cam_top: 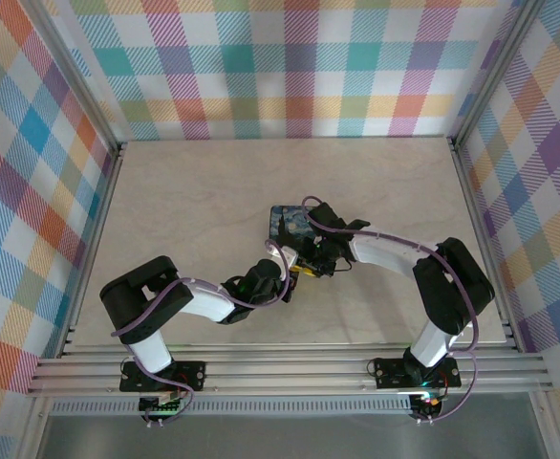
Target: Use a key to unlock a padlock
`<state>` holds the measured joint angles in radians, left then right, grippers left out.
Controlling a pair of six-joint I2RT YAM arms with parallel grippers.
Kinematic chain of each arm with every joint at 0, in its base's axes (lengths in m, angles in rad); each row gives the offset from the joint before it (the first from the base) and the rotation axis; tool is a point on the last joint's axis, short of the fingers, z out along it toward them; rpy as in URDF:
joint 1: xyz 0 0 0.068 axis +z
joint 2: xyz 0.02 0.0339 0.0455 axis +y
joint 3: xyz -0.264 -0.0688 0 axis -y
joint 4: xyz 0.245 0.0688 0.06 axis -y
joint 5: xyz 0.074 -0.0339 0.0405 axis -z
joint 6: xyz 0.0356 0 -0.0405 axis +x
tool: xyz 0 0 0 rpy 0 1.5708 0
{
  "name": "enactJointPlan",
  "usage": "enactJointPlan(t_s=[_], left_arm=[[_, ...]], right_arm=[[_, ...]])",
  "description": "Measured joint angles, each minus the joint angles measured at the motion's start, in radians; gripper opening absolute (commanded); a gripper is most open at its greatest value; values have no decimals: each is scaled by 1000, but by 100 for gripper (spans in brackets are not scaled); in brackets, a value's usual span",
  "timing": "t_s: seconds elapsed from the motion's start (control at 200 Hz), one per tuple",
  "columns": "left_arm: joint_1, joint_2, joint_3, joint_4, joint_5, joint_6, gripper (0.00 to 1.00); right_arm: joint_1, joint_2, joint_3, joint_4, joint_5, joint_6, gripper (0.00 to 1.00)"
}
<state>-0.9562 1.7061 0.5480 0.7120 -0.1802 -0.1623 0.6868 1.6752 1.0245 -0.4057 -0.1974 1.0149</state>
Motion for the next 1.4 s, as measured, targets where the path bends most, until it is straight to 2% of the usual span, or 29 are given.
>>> enactJointPlan(t_s=[0.09, 0.215, 0.425, 0.505, 0.655, 0.735, 0.93, 1.025, 1.08, 1.25, 1.4], left_arm=[[-5, -1, 0, -6, -8, 6, 0], [-9, -2, 0, -8, -19, 12, 0], [-11, -4, 0, -12, -30, 14, 0], [-11, -4, 0, -12, -31, 10, 0], [-10, -4, 0, -10, -32, -26, 0], [-9, -4, 0, -2, -36, -40, 0], [-11, -6, 0, 13, -28, -43, 0], [-11, -6, 0, 13, -27, -42, 0], [-11, -6, 0, 13, -32, -42, 0], [-12, -6, 0, 22, -37, -42, 0], [-13, -5, 0, 28, -21, -42, 0]], right_arm=[[1, 0, 0, -12, 6, -4, 27], [1, 0, 0, -18, 7, -8, 35], [1, 6, 1, -13, 10, -11, 35], [1, 8, 2, -7, 9, -15, 29], [0, 14, 7, 5, -1, -33, 8], [-6, 16, 7, -5, 8, -37, 0], [-5, 20, 7, 0, 31, -41, 0], [-5, 20, 7, 0, 33, -37, 21], [-4, 20, 6, -5, 45, -33, 28], [-4, -10, -9, -19, 71, -20, 34], [2, -92, -14, -26, 79, -6, 34]])
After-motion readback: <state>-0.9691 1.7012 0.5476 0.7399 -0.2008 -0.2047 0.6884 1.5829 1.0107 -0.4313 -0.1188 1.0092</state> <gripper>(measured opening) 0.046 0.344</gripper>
